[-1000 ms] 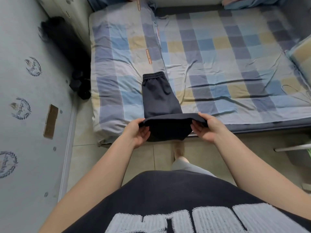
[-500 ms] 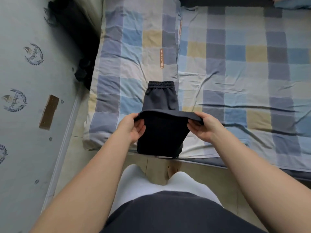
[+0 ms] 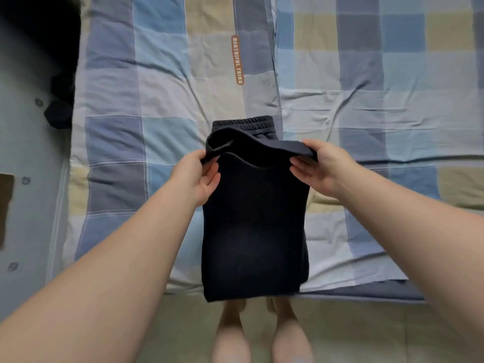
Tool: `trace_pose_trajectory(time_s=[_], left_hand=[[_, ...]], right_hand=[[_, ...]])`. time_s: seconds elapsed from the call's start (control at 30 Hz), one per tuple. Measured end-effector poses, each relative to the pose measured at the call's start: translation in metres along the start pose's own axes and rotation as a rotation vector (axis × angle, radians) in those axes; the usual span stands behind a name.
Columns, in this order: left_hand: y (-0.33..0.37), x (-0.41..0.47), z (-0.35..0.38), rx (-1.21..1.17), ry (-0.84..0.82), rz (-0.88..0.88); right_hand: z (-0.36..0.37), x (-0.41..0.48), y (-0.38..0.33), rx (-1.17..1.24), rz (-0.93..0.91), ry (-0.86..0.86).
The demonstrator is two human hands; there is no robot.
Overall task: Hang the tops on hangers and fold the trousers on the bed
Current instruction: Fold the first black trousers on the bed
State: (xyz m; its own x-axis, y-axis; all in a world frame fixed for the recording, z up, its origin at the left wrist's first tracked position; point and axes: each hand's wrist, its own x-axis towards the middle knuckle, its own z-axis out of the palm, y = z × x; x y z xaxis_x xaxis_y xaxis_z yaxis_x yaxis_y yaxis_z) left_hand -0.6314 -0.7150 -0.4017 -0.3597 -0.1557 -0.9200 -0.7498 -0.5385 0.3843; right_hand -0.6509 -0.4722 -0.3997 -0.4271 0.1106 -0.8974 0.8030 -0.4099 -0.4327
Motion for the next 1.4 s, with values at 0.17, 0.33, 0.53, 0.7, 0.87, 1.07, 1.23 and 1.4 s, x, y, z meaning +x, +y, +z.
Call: trace_pose_trajectory(time_s=[0.17, 0.33, 0.53, 0.7, 0.87, 1.07, 1.23, 1.4], left_hand=[[0.006, 0.078, 0.017, 0.018, -0.008, -0.013], [-0.005, 0.109, 0.014, 0.006, -0.09, 0.035], [-0.058, 0.091, -0.019, 0.323, 0.065, 0.261], [-0.119, 0.065, -0.063, 0.553, 0.295, 0.479], [-0.186, 0.045, -0.105, 0.583, 0.35, 0.367], [-0.214, 0.045, -0.13, 0.797, 0.277, 0.362], [-0.185, 0.061, -0.136, 0.882, 0.206, 0.197], [-0.167, 0.053, -0.135, 0.824, -0.036, 0.0]], right_hand=[[0.023, 0.079, 0.008, 0.001, -0.001, -0.03], [0.025, 0.116, 0.023, -0.027, 0.017, -0.145], [-0.008, 0.1, 0.067, -0.173, -0.014, -0.12], [-0.047, 0.069, 0.121, -0.333, -0.106, 0.082], [-0.078, 0.049, 0.172, -0.503, -0.198, 0.159], [-0.111, 0.034, 0.218, -0.511, 0.087, 0.025], [-0.125, 0.027, 0.213, -0.626, 0.182, -0.02], [-0.129, 0.009, 0.221, -0.702, 0.396, -0.089]])
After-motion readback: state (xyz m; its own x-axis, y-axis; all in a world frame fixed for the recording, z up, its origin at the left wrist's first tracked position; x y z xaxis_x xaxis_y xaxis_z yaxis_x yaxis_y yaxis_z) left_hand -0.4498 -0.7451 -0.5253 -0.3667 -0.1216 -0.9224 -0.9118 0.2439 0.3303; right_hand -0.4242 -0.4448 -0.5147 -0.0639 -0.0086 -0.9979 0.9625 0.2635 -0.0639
